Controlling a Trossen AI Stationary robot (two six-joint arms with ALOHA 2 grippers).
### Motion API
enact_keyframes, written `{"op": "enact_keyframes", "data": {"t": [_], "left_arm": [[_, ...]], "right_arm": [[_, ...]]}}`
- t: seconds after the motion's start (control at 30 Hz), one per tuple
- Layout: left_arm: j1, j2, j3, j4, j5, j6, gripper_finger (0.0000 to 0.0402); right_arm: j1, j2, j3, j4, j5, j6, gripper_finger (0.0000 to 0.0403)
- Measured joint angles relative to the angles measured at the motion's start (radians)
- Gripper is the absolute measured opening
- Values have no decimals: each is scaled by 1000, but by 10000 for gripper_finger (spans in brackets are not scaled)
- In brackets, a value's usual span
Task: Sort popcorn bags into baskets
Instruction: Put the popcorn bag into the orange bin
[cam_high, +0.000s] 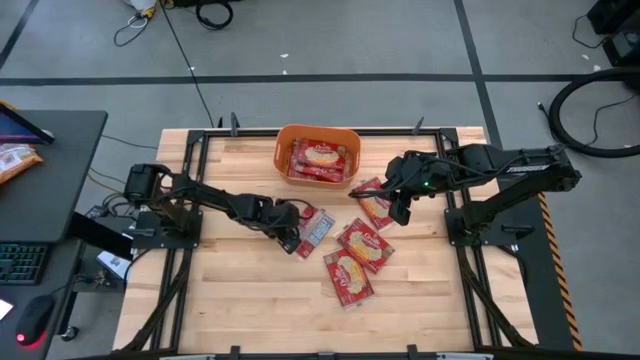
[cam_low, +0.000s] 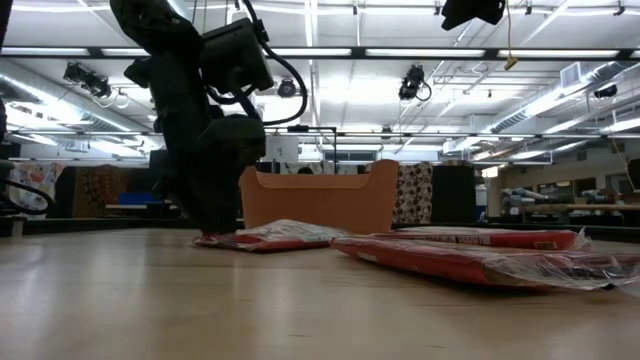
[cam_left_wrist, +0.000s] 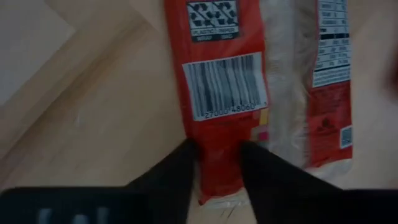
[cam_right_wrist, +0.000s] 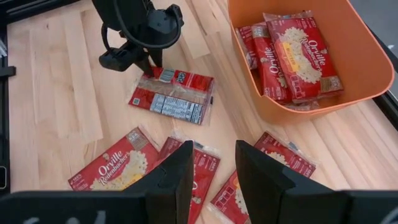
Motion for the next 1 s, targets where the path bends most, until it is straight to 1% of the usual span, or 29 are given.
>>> {"op": "enact_keyframes", "data": {"t": [0.17,0.2,0.23,0.43,0.63,0.73,0.9,1.0], "left_arm": [[0,-2,-1,-1,13,-38,28],[-1,-6,-1,1,15,-47,15],[-2,-15,-2,3,16,-51,10],[-5,-82,31,-38,38,-5,4],[-32,-108,84,-50,33,54,3],[-43,-109,99,-43,30,72,2],[-55,-109,119,-29,23,84,1],[-61,-109,123,-10,21,100,1]], "right_arm": [[0,0,0,0,-1,2,124],[0,0,0,0,-2,2,124],[0,0,0,0,-3,0,124],[0,11,-15,31,-2,-50,124],[0,81,-60,168,-20,-129,124],[-3,137,-82,250,-77,-177,124],[-25,260,-91,336,-249,-295,124],[-39,326,-91,373,-295,-355,127]]}}
